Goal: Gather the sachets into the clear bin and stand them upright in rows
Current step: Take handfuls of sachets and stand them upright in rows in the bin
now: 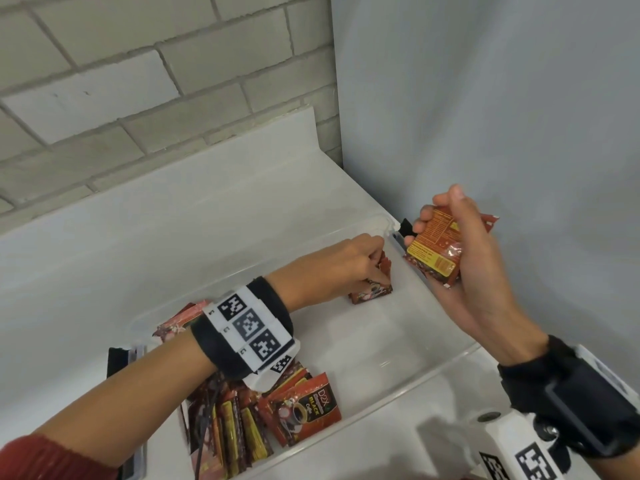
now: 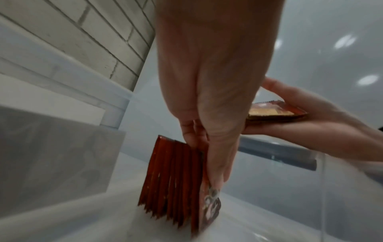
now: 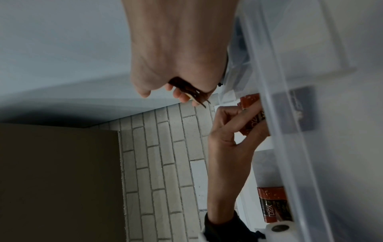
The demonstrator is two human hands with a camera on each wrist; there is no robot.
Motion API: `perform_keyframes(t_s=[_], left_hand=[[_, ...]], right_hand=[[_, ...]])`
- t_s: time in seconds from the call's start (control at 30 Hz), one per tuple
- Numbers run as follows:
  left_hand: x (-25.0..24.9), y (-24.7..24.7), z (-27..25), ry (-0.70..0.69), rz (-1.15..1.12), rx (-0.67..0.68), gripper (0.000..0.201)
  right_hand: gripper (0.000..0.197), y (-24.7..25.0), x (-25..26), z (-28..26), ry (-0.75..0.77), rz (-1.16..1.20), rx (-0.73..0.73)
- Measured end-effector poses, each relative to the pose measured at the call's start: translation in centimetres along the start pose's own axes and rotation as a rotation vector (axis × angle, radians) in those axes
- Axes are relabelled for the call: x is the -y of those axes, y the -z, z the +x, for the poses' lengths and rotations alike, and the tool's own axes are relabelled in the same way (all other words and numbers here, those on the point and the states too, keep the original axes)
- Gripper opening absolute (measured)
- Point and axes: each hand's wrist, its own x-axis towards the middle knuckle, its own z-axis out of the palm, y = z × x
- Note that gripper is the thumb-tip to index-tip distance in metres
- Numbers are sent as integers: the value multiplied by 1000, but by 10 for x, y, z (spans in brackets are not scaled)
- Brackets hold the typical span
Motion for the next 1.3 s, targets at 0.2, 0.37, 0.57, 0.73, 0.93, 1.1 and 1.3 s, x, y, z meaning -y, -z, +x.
perform_keyframes(t_s=[0.2, 0.37, 0.57, 0.73, 0.93, 1.1, 1.3], left_hand=[[1, -6, 2, 5, 79, -5, 23], [1, -9, 2, 34, 90, 1, 17], [1, -14, 2, 22, 111, 15, 37], [5, -17, 1, 44, 71, 91, 40], [11, -2, -5, 90, -106, 6, 39], [15, 36, -17, 292, -342, -242, 34], [-8, 65, -21, 352, -661, -309, 24]], right_hand=[[27, -3, 1, -3, -60, 40, 30], [31, 0, 1, -1, -142, 134, 62], [36, 1, -3, -1, -172, 129, 110], [38, -2, 0, -3, -176, 47, 137], [40, -1, -2, -3, -182, -38, 182], [40, 0, -3, -3, -170, -161, 185], [40, 0, -3, -3, -194, -223, 222]])
